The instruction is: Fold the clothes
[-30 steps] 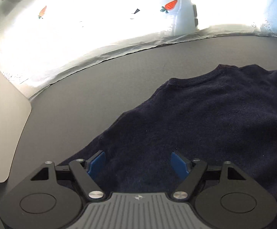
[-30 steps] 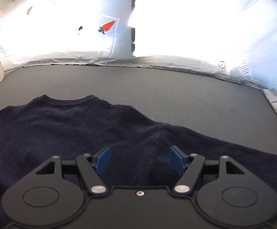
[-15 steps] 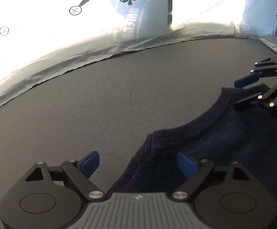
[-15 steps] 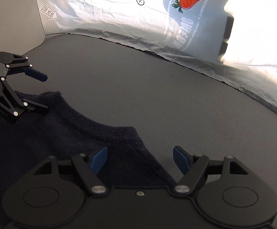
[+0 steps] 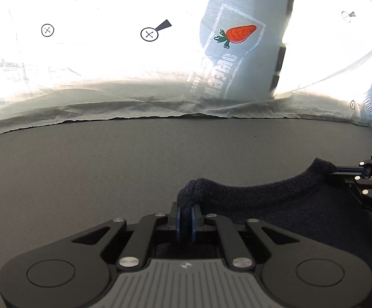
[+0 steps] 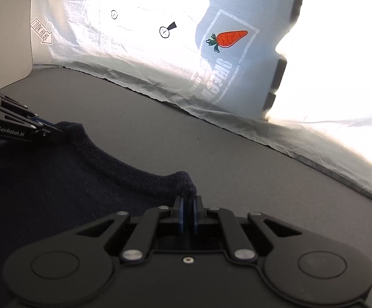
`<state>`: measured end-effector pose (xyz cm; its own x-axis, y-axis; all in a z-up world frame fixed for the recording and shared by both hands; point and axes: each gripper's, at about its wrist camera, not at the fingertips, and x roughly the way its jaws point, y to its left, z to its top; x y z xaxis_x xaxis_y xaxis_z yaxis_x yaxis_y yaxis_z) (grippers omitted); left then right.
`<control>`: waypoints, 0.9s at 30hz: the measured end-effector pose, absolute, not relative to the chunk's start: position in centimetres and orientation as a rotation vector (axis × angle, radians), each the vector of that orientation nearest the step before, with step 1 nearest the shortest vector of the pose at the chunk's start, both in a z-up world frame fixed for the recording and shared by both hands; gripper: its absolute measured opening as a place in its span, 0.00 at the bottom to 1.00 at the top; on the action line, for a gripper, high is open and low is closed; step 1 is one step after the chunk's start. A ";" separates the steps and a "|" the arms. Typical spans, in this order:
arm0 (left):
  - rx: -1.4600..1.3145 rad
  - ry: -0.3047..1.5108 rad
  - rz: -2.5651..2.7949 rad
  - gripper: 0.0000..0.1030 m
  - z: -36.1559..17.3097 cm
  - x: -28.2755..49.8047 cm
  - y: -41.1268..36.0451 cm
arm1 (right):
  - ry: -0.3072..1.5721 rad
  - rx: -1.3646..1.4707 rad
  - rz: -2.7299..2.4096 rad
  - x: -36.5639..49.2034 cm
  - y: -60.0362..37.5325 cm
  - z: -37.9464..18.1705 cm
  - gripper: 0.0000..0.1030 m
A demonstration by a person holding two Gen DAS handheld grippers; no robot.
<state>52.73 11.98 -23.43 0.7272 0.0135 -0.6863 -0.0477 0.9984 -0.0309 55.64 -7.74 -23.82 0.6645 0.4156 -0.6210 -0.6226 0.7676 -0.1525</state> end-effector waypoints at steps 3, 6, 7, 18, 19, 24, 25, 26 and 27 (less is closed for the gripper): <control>-0.029 0.729 0.018 0.09 -23.7 56.6 12.2 | 0.587 -0.354 0.530 58.9 -7.8 -24.5 0.07; 0.000 0.745 0.015 0.10 -24.9 60.1 11.4 | 0.599 -0.338 0.456 62.3 -7.5 -25.6 0.07; 0.015 0.739 0.027 0.15 -25.2 60.5 11.0 | 0.615 -0.329 0.432 63.4 -7.4 -26.1 0.08; -0.037 0.734 0.120 0.71 -21.2 51.1 10.6 | 0.573 -0.204 0.183 56.9 -15.3 -22.6 0.92; -0.053 0.746 0.124 0.72 -20.9 49.4 10.3 | 0.577 -0.176 0.147 55.4 -16.9 -22.2 0.93; -0.141 0.861 0.146 0.77 -20.3 40.8 8.0 | 0.691 -0.132 0.015 47.1 -24.0 -22.0 0.94; -0.160 0.893 0.147 0.77 -20.6 39.3 7.3 | 0.722 -0.109 -0.007 45.6 -25.2 -22.1 0.94; -0.157 0.922 0.159 0.77 -21.0 38.0 6.5 | 0.750 -0.077 -0.036 44.2 -26.5 -22.2 0.94; -0.153 0.951 0.172 0.77 -21.4 36.6 5.7 | 0.777 -0.046 -0.065 42.8 -27.8 -22.4 0.94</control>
<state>36.59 5.73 -21.40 0.5690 0.0783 -0.8186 -0.2129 0.9755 -0.0547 42.85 -27.82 -22.35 0.7114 -0.0757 -0.6987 0.0419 0.9970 -0.0654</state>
